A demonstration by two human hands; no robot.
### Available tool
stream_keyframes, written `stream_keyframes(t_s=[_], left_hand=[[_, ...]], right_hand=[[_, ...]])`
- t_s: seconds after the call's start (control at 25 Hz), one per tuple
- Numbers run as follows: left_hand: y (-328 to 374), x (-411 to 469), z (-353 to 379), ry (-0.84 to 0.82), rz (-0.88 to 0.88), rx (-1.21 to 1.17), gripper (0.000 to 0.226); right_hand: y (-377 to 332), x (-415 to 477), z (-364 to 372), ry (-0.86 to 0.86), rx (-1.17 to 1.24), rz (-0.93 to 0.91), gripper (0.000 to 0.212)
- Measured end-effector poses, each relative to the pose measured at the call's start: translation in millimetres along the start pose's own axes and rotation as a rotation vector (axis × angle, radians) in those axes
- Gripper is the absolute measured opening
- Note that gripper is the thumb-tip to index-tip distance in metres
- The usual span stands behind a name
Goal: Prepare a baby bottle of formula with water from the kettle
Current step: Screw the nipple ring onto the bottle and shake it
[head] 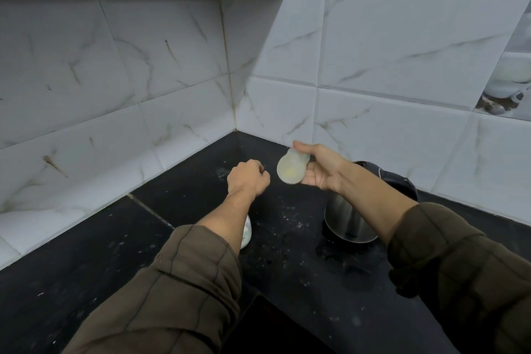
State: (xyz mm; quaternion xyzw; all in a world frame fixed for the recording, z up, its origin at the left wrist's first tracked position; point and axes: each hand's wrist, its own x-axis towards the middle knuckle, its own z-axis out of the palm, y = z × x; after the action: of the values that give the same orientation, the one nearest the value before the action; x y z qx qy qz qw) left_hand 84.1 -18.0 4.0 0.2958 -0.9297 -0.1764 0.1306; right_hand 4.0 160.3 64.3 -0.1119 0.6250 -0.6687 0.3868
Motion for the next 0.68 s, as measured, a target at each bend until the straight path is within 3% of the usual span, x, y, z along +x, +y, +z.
stream_keyframes(t_s=[0.16, 0.28, 0.36, 0.52, 0.68], left_hand=[[-0.5, -1.0, -0.4, -0.002, 0.009, 0.008, 0.026], [-2.4, -3.3, -1.8, 0.007, 0.016, 0.015, 0.026], [-3.6, -3.4, -1.5, 0.004, 0.014, 0.015, 0.026], [-2.2, -3.0, -7.0, -0.018, 0.04, 0.058, 0.02], [-2.7, -3.6, -12.1, 0.012, 0.019, 0.029, 0.024]], right_hand=[[4.2, -5.0, -0.7, -0.223, -0.141, -0.141, 0.05], [-3.7, -7.6, 8.0, -0.078, 0.209, -0.371, 0.069], [-6.1, -6.9, 10.7, -0.036, 0.293, -0.462, 0.076], [-1.8, -16.3, 14.7, -0.317, -0.085, -0.436, 0.085], [-16.1, -19.5, 18.9, -0.172, 0.157, -0.518, 0.087]])
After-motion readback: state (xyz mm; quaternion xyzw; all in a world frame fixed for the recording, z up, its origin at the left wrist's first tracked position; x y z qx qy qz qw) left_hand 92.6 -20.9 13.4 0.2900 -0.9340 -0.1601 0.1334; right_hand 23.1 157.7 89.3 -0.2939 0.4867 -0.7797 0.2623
